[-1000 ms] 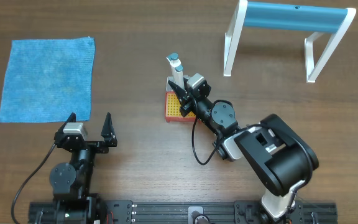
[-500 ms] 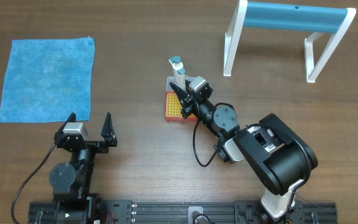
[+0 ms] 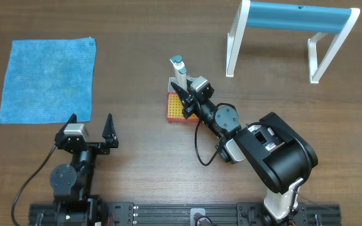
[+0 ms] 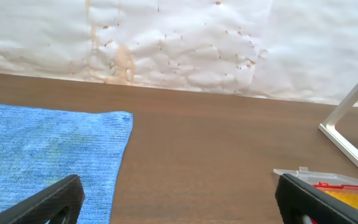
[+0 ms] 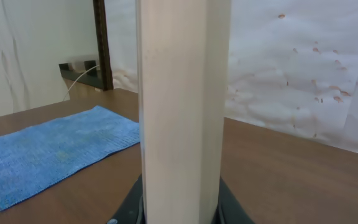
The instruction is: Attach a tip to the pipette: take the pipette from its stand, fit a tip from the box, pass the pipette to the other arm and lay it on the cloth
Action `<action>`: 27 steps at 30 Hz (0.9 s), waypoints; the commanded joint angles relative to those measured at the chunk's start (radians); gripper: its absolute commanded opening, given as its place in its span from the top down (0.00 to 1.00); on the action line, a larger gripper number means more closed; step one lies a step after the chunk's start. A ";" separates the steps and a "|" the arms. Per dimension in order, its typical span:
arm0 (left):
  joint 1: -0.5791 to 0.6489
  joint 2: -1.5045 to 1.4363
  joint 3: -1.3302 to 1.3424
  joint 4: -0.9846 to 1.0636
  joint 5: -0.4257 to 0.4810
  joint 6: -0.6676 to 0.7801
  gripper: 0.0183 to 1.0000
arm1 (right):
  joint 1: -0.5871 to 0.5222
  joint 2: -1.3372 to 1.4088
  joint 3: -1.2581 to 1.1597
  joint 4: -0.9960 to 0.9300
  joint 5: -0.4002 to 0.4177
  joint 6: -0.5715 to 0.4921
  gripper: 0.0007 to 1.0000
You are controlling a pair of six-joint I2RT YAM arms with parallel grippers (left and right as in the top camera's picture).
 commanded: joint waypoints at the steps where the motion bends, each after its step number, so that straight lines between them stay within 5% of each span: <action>1: -0.005 -0.007 -0.002 -0.005 -0.007 0.002 0.01 | -0.003 0.024 -0.068 -0.078 -0.003 -0.011 0.92; 13: -0.005 -0.007 -0.002 -0.005 -0.007 0.002 0.01 | -0.031 -0.267 -0.006 -0.090 -0.009 -0.010 0.92; 17: -0.005 -0.007 -0.002 -0.005 -0.007 0.002 0.00 | -0.049 -0.392 0.001 -0.201 -0.135 -0.010 0.92; 21: -0.005 -0.007 -0.002 -0.005 -0.007 0.002 0.01 | -0.052 -0.616 0.080 -0.630 -0.297 -0.010 0.92; 27: -0.005 -0.007 -0.002 -0.005 -0.007 0.002 0.01 | -0.052 -0.820 0.325 -1.474 -0.305 -0.011 0.92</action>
